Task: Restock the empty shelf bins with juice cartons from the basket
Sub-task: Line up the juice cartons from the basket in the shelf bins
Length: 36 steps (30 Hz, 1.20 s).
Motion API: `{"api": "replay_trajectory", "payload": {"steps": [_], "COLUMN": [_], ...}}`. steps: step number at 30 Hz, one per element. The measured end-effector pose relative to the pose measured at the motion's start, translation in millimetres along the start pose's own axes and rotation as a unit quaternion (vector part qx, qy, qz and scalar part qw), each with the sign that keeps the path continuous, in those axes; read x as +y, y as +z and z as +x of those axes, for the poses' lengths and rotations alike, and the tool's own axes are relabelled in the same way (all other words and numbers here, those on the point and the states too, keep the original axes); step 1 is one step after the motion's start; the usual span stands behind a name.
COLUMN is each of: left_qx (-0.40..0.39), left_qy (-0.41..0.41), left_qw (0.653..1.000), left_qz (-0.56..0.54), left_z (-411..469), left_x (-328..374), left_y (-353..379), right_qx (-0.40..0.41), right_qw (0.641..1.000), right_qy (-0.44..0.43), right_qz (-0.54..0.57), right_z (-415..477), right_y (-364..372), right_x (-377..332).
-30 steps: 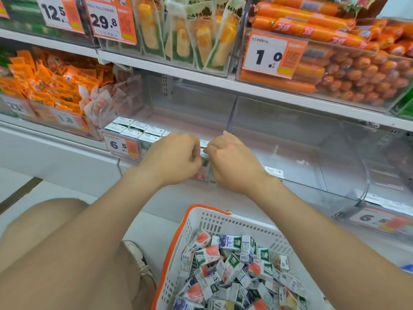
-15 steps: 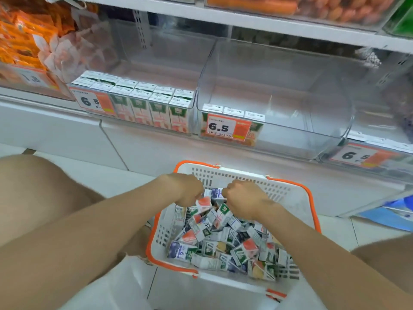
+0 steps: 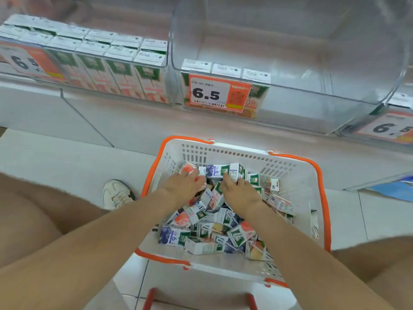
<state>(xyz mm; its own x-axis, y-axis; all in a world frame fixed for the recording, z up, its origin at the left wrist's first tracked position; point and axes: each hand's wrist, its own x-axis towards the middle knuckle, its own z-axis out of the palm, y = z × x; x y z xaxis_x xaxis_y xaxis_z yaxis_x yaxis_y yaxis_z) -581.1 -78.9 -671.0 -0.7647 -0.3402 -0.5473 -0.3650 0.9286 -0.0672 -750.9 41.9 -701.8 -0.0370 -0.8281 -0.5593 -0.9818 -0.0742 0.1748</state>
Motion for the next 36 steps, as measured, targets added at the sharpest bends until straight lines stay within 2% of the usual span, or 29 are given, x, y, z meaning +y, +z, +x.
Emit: {"api": "replay_trajectory", "payload": {"steps": [4, 11, 14, 18, 21, 24, 27, 29, 30, 32, 34, 36], "left_qx": [-0.009, 0.037, 0.035, 0.04, 0.076, 0.129, 0.156, 0.143, 0.133, 0.122, 0.126, 0.132], "left_qy": [-0.006, 0.014, 0.022, 0.007, -0.038, -0.076, -0.1, -0.108, -0.106, -0.087, -0.063, -0.046], "left_qw": [1.0, 0.999, 0.999, 0.997, 0.983, 0.939, 0.874, 0.826, 0.806, 0.787, 0.787, 0.786], "left_qz": [0.009, -0.002, -0.016, -0.061, -0.161, -0.311, -0.449, -0.534, -0.568, -0.598, -0.6, -0.603], "left_z": [19.0, 35.0, 33.2, 24.2, 16.0, 3.1, -17.5, -33.7, -43.3, -63.3, -84.6, -103.0], "left_x": [0.9, 8.5, 4.1, -4.4, -8.4, -12.8, -16.8, -17.9, -18.2, -18.9, -18.8, -17.4], "left_y": [9.0, 14.4, 10.3, 1.6, -2.6, -18.7, -47.6, -71.5, -83.9, -108.3, -131.2, -151.7], "right_qx": [0.023, 0.096, 0.156, 0.243, 0.26, 0.225, 0.164, 0.14, 0.141, 0.167, 0.202, 0.237], "right_qw": [1.0, 0.992, 0.963, 0.873, 0.788, 0.691, 0.571, 0.526, 0.523, 0.534, 0.562, 0.608], "right_qy": [0.0, 0.042, 0.091, 0.126, 0.133, 0.146, 0.139, 0.112, 0.105, 0.11, 0.111, 0.094], "right_qz": [0.021, 0.063, 0.202, 0.404, 0.542, 0.671, 0.792, 0.832, 0.834, 0.822, 0.795, 0.752], "right_z": [1.8, 0.7, -6.8, -22.5, -33.4, -49.1, -69.3, -80.9, -87.3, -100.7, -117.2, -135.8], "right_y": [3.7, 7.1, 1.1, -10.6, -28.7, -51.3, -76.3, -95.7, -106.5, -127.1, -145.6, -161.6], "right_x": [7.8, 27.6, 34.6, 39.8, 41.7, 41.1, 33.9, 27.1, 24.0, 19.6, 17.1, 17.0]}}
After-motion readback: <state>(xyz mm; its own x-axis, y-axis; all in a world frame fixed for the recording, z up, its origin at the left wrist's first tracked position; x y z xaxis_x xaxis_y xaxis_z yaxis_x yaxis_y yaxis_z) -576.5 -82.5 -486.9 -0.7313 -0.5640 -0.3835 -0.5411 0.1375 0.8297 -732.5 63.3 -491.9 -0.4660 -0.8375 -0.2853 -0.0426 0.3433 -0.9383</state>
